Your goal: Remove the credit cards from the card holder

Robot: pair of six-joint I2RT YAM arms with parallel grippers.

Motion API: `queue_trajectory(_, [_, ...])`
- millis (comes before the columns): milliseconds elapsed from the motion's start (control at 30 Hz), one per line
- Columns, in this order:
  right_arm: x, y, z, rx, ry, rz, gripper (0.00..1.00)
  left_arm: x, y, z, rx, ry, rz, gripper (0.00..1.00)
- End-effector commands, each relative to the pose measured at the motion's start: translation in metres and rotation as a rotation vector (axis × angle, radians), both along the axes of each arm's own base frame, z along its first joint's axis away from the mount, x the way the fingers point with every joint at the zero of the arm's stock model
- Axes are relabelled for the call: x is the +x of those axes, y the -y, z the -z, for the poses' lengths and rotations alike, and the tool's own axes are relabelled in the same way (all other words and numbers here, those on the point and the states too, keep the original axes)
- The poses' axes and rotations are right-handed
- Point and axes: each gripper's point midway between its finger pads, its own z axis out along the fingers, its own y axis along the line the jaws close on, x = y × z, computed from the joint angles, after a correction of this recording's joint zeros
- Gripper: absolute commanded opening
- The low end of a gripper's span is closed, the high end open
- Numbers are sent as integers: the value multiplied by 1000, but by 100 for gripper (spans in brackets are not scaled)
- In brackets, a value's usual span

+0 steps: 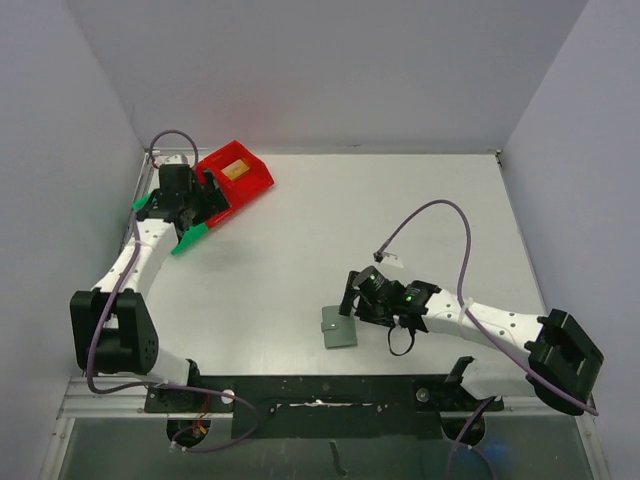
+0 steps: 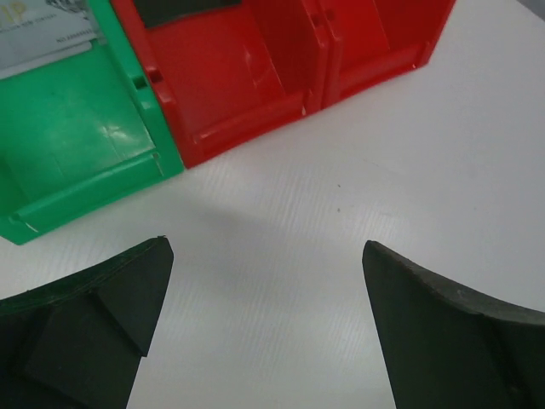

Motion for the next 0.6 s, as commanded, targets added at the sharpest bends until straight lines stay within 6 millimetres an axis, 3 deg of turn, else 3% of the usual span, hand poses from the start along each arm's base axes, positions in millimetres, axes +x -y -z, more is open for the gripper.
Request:
queue_trajectory(0, [12,10,-23,-34,80,17,82,35,-44,-13,19,39,-110,98])
queue_trajectory(200, [10,17,-26,-54,76,34,84,56,-75,14,30,-66,-161,95])
queue_trajectory(400, [11,20,-31,-50,90,43,83,68,-84,39,62,-132,-179,90])
queue_trajectory(567, [9,24,-26,-58,80,50,81,80,-91,46,79,-155,-207,87])
